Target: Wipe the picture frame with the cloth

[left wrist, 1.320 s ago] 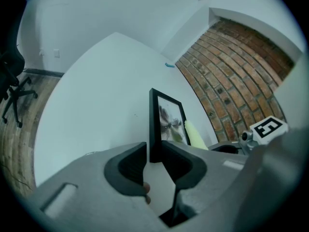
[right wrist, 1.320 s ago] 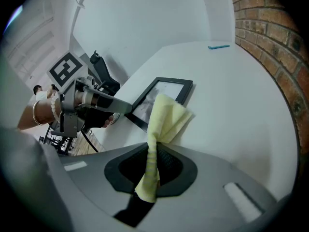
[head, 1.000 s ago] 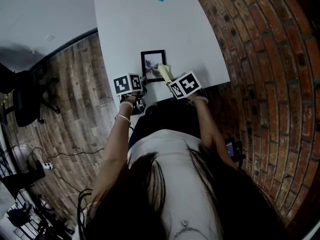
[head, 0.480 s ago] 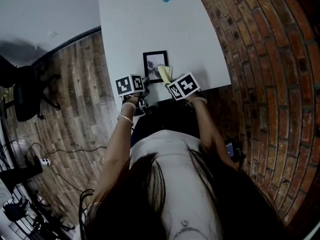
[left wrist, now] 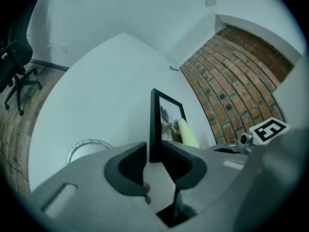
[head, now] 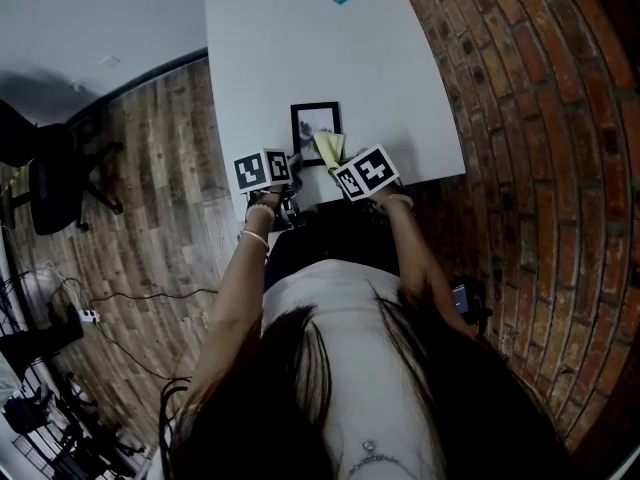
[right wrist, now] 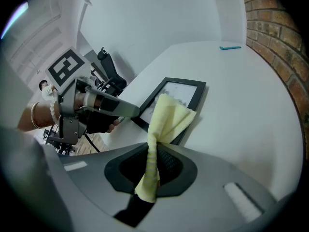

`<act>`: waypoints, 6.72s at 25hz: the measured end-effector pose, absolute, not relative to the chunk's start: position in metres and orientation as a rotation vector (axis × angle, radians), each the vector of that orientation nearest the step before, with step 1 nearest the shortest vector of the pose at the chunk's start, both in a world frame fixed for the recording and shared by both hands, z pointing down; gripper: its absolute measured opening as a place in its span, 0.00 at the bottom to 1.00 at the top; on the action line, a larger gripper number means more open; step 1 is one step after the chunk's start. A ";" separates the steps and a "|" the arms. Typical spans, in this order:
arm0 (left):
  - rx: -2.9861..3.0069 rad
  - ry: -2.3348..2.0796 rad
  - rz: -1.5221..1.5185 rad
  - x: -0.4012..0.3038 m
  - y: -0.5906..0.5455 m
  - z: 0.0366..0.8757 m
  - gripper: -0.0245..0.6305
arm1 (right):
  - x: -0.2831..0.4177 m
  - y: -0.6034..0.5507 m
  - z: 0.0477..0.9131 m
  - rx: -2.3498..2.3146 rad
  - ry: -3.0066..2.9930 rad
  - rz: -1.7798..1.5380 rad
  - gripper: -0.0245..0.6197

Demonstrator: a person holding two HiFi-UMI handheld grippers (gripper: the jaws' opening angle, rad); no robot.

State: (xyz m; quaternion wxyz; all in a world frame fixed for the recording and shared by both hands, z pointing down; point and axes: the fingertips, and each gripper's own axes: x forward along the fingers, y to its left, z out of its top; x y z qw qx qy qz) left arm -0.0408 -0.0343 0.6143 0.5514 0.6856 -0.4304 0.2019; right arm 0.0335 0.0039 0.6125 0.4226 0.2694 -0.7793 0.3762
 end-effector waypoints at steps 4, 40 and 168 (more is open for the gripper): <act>1.620 -1.014 0.476 -0.042 -0.034 0.613 0.19 | 0.030 0.004 0.612 0.664 -1.952 0.942 0.10; 1.624 -0.953 0.410 -0.041 -0.034 0.613 0.17 | 0.003 0.002 0.612 0.574 -1.971 0.975 0.09; 1.592 -0.852 0.261 -0.040 -0.034 0.614 0.14 | -0.044 -0.063 0.608 0.383 -2.004 0.950 0.09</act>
